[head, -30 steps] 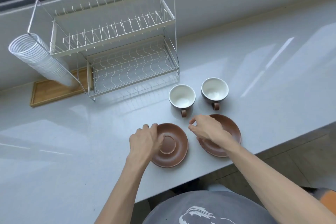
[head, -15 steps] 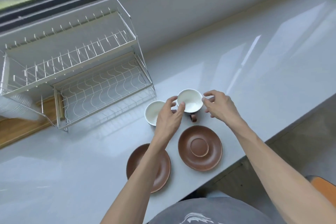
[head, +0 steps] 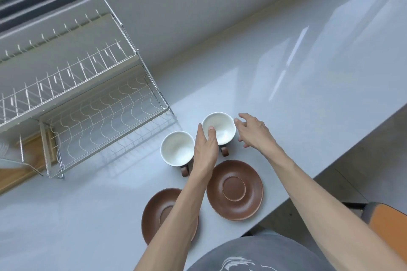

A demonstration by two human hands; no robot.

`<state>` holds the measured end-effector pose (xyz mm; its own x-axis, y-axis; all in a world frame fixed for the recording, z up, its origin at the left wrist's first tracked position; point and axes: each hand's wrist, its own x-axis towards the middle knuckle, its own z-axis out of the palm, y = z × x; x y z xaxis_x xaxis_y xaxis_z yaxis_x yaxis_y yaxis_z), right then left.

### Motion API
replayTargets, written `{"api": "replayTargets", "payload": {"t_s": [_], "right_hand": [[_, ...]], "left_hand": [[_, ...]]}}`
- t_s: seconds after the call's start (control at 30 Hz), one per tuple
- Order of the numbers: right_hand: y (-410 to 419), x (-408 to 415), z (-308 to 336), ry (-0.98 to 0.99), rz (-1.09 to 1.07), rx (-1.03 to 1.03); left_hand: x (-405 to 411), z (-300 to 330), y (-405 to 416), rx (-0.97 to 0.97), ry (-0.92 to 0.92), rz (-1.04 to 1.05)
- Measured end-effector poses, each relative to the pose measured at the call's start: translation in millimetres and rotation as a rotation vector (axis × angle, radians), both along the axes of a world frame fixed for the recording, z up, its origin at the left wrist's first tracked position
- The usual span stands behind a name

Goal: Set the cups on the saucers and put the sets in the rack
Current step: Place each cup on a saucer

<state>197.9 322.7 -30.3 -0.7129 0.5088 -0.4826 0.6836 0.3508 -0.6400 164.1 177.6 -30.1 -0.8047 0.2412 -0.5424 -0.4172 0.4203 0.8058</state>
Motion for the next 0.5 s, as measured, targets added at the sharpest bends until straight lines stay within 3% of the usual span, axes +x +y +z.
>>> {"api": "replayTargets", "payload": {"t_s": [0.17,0.5], "right_hand": [[-2.3,-10.0,-13.3,0.011,0.012,-0.121],[-7.0,-17.2,-16.0,-0.026,-0.005,-0.124]], "left_hand": [[-11.1,-7.9,4.7,0.016,-0.091,0.042],[-22.9,-26.6,4.9,0.057,-0.197,0.125]]}}
